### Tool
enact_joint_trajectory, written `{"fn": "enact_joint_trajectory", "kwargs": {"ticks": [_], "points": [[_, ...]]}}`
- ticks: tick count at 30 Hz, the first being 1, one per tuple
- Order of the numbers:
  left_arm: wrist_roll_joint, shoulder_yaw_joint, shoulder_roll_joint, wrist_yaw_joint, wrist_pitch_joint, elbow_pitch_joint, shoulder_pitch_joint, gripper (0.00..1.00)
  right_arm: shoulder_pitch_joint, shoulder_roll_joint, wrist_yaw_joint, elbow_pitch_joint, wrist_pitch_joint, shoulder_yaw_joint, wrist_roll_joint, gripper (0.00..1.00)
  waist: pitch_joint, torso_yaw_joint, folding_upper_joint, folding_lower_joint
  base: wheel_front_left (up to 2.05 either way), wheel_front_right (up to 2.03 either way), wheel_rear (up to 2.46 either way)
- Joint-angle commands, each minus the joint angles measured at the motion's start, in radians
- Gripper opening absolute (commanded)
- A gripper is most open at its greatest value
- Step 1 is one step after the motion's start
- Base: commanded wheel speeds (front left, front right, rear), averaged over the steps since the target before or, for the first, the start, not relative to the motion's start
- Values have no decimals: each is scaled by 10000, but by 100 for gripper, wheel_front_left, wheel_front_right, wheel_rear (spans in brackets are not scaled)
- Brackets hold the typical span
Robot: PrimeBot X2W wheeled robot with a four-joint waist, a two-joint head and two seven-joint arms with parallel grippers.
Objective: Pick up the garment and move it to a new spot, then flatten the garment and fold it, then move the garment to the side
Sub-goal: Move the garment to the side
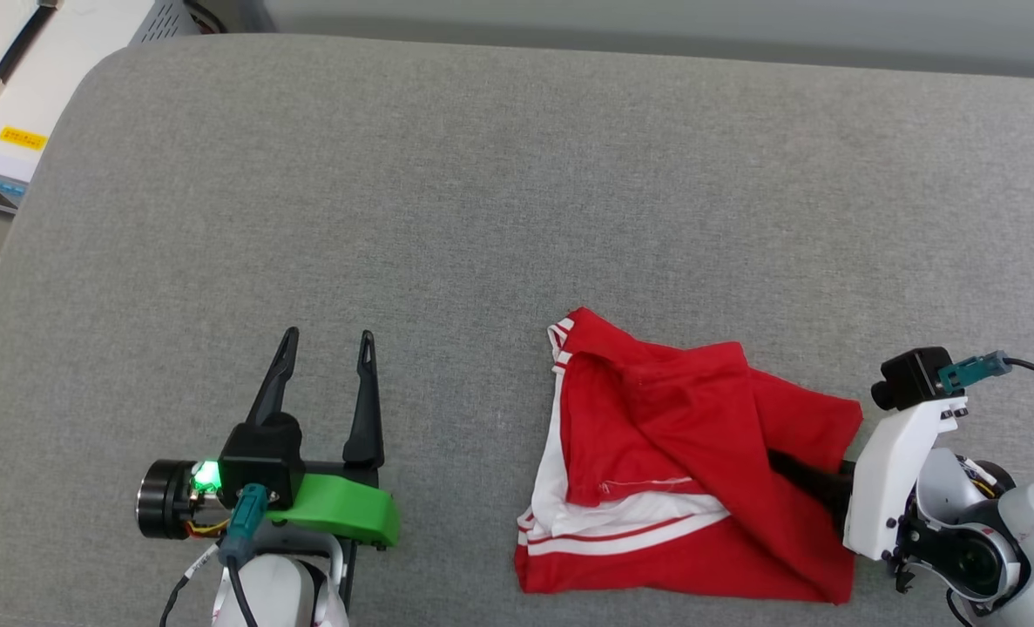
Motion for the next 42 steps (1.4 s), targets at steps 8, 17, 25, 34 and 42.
{"fn": "enact_joint_trajectory", "kwargs": {"ticks": [8, 17, 25, 34, 42], "points": [[47, 172, -23, -12, -57, 85, 242, 100, -762, -857, -11, -673, -1552, 795, -382, 0, -762, -427, 0, 0, 0, 0, 0], [59, 313, -30, 5, -57, -126, 590, 100, -1509, -2467, -11, -2389, -1628, 1469, -957, 0, -1088, -1886, 0, 0, 0, 0, 0], [124, 348, -25, -1, -57, -296, 430, 100, -1711, -3445, -11, -2569, -1465, 1107, -967, 0, -706, -2786, 0, 0, 0, 0, 0], [323, 389, 221, -82, -57, -735, -355, 100, -2506, -4457, -11, -1496, -1532, 540, -1410, 0, 769, -3070, 0, 0, 0, 0, 0], [548, 229, 450, -132, -57, -1303, -1426, 100, -3812, -5360, -11, 1653, -2237, -12, -1867, 0, 2431, -2627, 0, 0, 0, 0, 0]]}}
